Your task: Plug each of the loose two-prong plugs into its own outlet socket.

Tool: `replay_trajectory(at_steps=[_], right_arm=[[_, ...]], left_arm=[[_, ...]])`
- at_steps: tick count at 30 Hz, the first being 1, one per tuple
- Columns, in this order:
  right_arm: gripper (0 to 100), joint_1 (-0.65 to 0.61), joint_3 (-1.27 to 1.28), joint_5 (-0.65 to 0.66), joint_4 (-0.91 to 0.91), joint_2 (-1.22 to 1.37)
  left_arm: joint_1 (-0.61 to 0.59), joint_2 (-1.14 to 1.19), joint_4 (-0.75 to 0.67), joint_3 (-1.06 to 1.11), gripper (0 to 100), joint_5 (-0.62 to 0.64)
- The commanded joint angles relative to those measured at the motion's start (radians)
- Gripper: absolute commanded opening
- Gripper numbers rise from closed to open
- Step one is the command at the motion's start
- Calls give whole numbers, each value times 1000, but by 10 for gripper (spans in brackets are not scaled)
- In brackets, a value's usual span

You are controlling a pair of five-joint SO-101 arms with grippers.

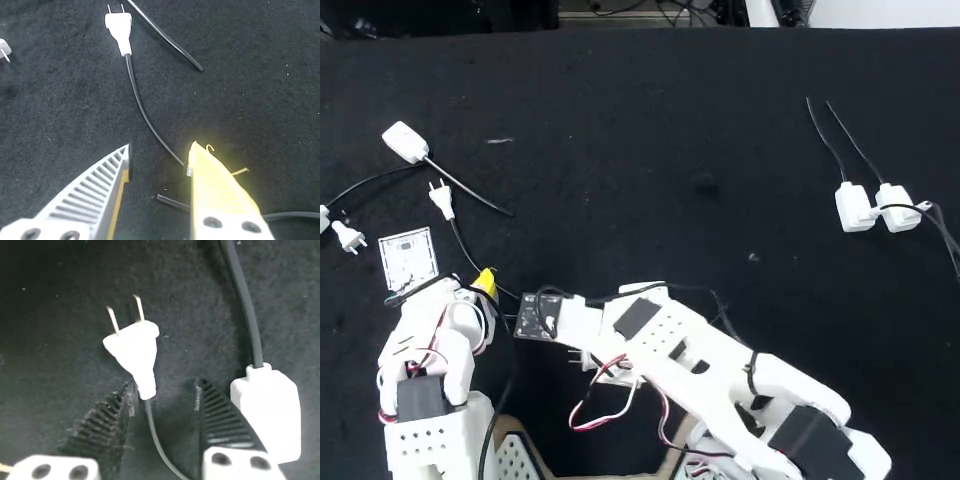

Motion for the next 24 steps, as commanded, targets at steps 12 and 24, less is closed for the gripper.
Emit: replay_trajectory(at_steps=[12, 24], right_arm=[[189, -12, -127, 29, -66, 171], [188, -12, -119, 28, -72, 116]], left_arm=[[-10, -9, 2, -61, 195, 6], [-10, -9, 2, -61, 195, 6]])
